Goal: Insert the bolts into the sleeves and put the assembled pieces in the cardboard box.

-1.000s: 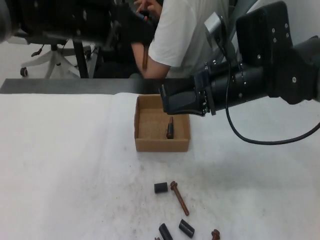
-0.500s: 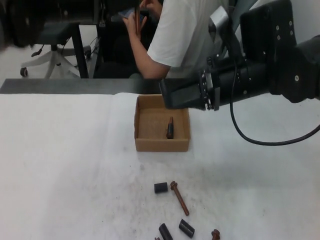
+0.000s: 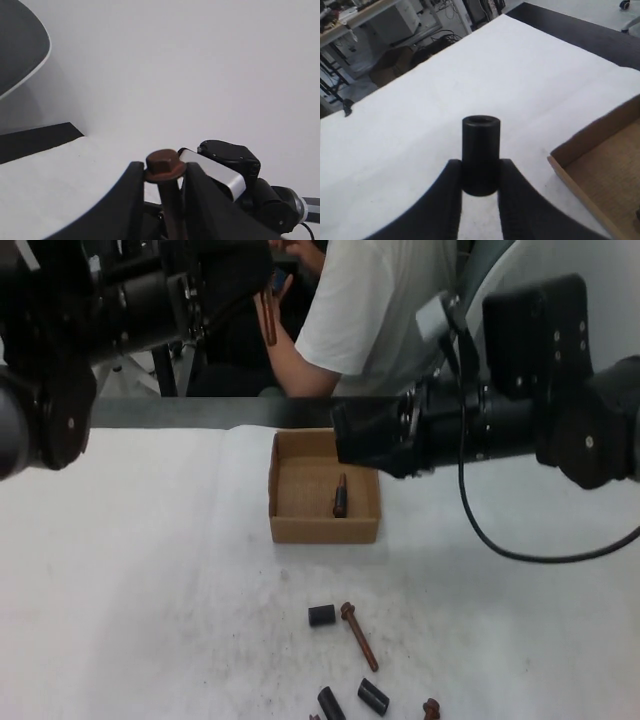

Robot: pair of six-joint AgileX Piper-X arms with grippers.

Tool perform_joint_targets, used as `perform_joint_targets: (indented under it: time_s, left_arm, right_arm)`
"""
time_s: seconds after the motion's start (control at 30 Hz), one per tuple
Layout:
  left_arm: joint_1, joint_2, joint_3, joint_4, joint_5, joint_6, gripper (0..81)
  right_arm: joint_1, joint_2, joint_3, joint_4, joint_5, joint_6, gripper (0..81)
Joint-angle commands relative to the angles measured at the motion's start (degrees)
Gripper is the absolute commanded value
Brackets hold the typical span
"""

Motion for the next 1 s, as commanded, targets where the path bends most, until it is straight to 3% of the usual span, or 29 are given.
perform_joint_targets:
  time_s: [0.0, 0.17, 0.4, 0.63, 0.87, 0.97]
  left_arm:
    - [0.0, -0.2, -0.1, -1.4, 0.0, 3.1, 0.1]
    - [0.0, -0.2, -0.1, -0.6, -4.1, 12.4, 0.1]
    - [0.0, -0.2, -0.1, 0.6, -5.9, 29.4, 0.1]
    - [-3.6, -0.2, -0.1, 4.6, -6.1, 43.9, 0.1]
    - [-5.3, -0.8, -0.1, 4.1, -6.2, 38.1, 0.1]
    - [-5.1, -1.0, -0.1, -2.4, -7.0, 31.9, 0.1]
  right_arm:
    - [-0.2, -0.8, 0.7, -1.3, 1.4, -1.3, 0.8]
    - [-0.2, -0.6, 2.3, -4.9, -4.9, 4.7, 0.8]
    - [-0.2, -0.6, 2.6, -6.4, -6.3, 7.5, 0.8]
    - [-0.2, 0.0, 2.6, -6.9, -10.8, 9.6, 0.8]
    - [-0.2, 2.3, 2.6, -10.5, -12.6, 12.4, 0.8]
    - [-0.2, 3.0, 2.6, -11.5, -13.1, 13.6, 0.8]
